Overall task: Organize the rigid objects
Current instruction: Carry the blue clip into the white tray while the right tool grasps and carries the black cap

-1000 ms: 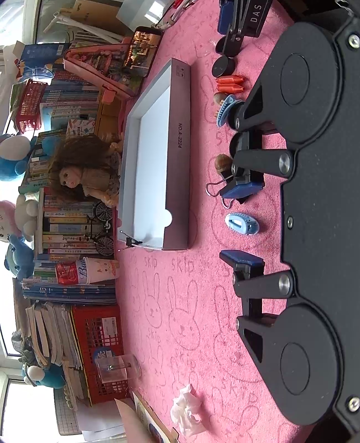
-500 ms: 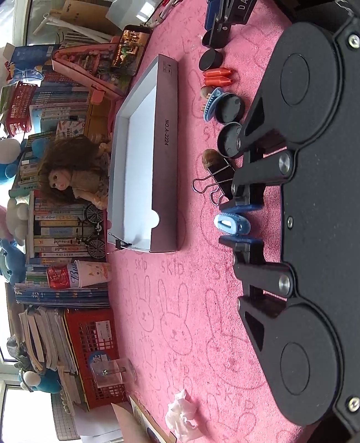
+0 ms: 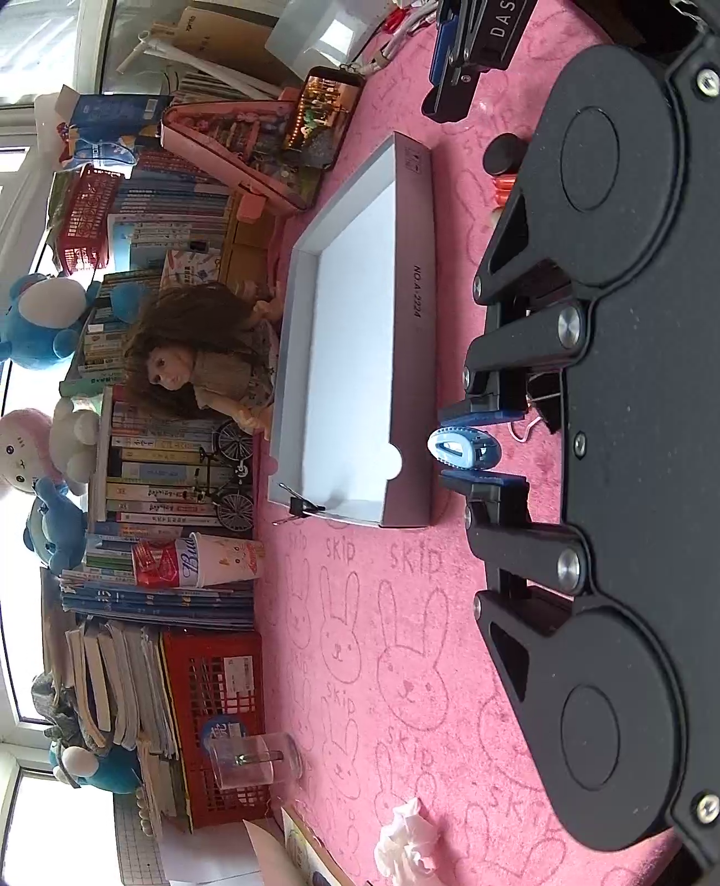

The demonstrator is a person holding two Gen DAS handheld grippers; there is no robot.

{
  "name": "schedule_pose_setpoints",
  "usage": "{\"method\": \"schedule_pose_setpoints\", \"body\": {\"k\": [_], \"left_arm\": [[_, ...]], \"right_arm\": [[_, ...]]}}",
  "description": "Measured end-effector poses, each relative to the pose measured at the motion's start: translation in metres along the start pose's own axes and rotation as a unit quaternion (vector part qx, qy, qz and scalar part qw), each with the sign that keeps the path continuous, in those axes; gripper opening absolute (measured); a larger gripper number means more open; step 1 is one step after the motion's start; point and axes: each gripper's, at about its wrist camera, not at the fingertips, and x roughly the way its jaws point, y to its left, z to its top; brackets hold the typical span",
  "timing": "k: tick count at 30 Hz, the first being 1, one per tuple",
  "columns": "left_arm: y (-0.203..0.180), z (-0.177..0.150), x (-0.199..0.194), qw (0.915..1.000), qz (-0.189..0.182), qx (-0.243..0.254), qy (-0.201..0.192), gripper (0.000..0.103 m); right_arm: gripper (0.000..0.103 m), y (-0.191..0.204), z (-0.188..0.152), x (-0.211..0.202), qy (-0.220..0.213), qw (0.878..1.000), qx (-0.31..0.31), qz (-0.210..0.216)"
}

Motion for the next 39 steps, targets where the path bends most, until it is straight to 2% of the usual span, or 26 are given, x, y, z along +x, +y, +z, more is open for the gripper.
{"method": "schedule_pose_setpoints", "body": {"k": [9,15,23,31,39], "left_arm": [[-0.011,0.037,0.028,0.9999,-0.010,0.006,-0.005,0.015],[-0.024,0.056,0.068,0.9995,-0.016,0.009,0.027,0.015],[-0.035,0.081,0.115,0.9986,-0.030,-0.003,0.044,0.015],[-0.034,0.086,0.152,0.9969,-0.021,-0.013,0.074,0.015],[-0.039,0.084,0.174,0.9941,-0.040,-0.008,0.100,0.015]], "right_arm": [[0.037,-0.013,0.033,0.028,0.006,1.000,0.021,0.005],[0.037,-0.014,0.046,0.061,0.030,0.999,0.039,0.024],[0.037,-0.004,0.069,0.099,0.048,0.997,0.041,0.051],[0.037,-0.001,0.074,0.133,0.084,0.994,0.049,0.052],[0.037,0.006,0.077,0.148,0.102,0.992,0.028,0.070]]}}
